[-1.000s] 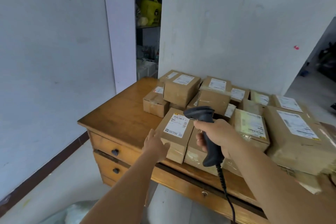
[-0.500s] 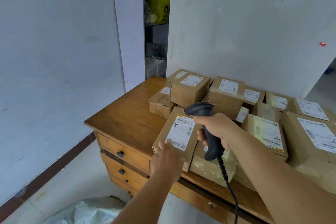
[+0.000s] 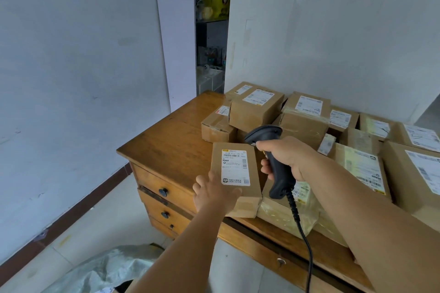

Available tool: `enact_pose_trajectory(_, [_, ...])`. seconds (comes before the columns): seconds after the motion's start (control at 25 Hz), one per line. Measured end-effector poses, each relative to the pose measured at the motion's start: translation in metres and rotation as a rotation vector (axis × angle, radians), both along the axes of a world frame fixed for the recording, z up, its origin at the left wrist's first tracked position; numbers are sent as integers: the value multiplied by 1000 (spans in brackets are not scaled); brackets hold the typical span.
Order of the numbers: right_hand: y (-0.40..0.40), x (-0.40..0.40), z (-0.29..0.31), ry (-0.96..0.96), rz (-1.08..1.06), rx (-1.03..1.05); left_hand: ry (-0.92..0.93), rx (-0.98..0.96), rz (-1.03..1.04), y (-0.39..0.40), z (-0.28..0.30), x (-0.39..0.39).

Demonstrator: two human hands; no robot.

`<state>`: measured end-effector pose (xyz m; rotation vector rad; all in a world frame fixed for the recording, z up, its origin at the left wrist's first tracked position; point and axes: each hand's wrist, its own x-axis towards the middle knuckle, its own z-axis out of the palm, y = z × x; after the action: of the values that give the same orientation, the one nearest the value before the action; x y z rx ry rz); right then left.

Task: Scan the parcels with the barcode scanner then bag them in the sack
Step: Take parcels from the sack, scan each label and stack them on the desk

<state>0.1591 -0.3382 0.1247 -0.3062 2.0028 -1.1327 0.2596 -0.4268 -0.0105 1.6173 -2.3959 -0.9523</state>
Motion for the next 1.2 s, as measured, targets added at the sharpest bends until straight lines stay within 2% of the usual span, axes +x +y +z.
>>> enact_pose_trajectory(0.28, [-22,14,3,9,130,18,40,109,98,10,-4,5])
enact_pose_trajectory(0.6, [-22,21,8,22,143,22,82,124,113,8,-7,7])
enact_pose_trajectory(0.72, [-24,17,-4,62,74,-40,110,151,110,7,-11,8])
enact_pose_trajectory(0.88, [-24,12,-46,218,-22,-11,341,369,279,-4,-25,7])
enact_pose_trajectory(1.04, [-25,6,-92,375,91,140,514,634,393,-18,-34,16])
enact_pose_trajectory(1.12, [-30,5,-99,414,152,161,582,799,460,-18,-41,23])
enact_pose_trajectory(1.2, [-39,7,-100,437,205,111,658,851,530,-19,-46,33])
